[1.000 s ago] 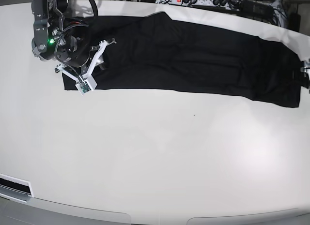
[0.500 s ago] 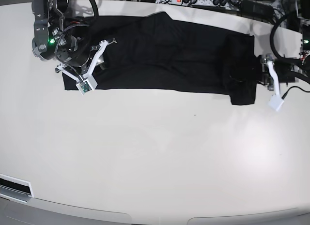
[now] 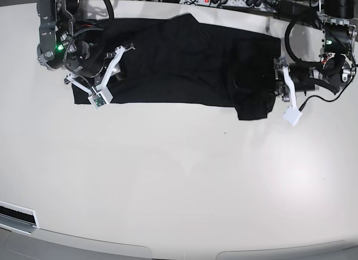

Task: Layout the t-shirt on the table in an organized manner, then fold the t-shirt properly
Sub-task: 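Fold the strip end with the left gripper toward the right gripper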

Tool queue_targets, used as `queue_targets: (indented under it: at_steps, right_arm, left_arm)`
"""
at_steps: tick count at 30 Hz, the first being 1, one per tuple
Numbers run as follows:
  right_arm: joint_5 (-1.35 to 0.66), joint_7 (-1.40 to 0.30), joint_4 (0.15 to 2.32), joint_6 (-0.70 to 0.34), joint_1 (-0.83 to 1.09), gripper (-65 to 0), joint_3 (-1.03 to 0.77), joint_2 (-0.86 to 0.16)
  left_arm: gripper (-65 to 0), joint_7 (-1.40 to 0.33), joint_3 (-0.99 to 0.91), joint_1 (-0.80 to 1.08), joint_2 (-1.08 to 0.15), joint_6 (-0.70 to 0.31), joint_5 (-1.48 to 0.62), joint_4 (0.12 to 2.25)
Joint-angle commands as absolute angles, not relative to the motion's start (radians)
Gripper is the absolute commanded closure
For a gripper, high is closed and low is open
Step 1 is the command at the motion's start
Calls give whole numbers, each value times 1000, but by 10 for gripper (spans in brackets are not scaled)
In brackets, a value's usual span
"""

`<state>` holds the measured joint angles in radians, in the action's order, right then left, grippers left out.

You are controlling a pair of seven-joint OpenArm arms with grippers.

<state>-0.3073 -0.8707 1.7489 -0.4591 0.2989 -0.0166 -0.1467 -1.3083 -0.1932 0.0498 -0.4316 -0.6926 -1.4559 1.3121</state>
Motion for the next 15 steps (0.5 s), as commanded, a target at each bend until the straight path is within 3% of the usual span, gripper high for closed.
queue_targets:
  at_steps: [1,2,4,6,15]
  right_arm:
    - [-319,-848,1767,-460,291,-189,-19,-149]
    - [-318,-849,1767,-460,291,-189,-19,-150]
    - [-319,-848,1767,-460,290,-189,-19,-150]
    - [-319,-849,1767,-460,291,-189,-19,-149]
    - [-344,-849,1767,-461,290,-189,-19,-149]
  left_arm:
    - [0,-1302,-194,35,-445,-698,-1484,1327]
    - [-41,-1303,-194,36,-445,-698,-1484,1327]
    - [-204,-1320,-194,35,-447,-698,-1484,1328]
    - [-299,-1339,-194,35,-446,-616,-1484,1337]
    - [-303,-1355,-195,33,-449,-608,-1484,1356]
